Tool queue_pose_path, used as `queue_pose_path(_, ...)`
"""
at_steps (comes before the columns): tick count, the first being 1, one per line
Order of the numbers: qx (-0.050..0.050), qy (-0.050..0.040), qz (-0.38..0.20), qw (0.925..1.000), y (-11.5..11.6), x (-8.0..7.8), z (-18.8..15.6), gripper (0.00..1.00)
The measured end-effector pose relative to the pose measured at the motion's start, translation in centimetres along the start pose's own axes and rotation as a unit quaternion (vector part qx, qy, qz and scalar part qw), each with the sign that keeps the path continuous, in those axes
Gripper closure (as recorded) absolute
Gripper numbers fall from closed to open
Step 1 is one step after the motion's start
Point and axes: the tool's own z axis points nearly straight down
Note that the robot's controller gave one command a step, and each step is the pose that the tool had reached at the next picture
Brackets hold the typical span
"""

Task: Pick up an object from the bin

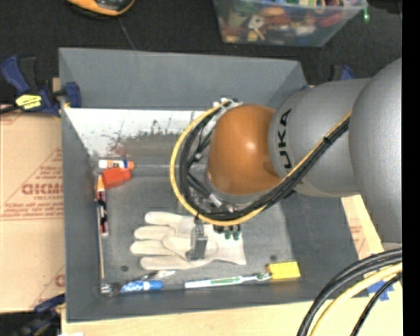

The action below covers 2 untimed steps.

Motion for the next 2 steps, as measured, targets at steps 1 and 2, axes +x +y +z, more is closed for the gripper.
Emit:
queue_pose_path(1,-0.001,-0.0002,0.011,0.9999,2.35,-1.95,6.21,0.00)
queue_pose_path(2,0.000,-0.0023,-0.010,0.9999,2.36,-2.22,6.21,0.00)
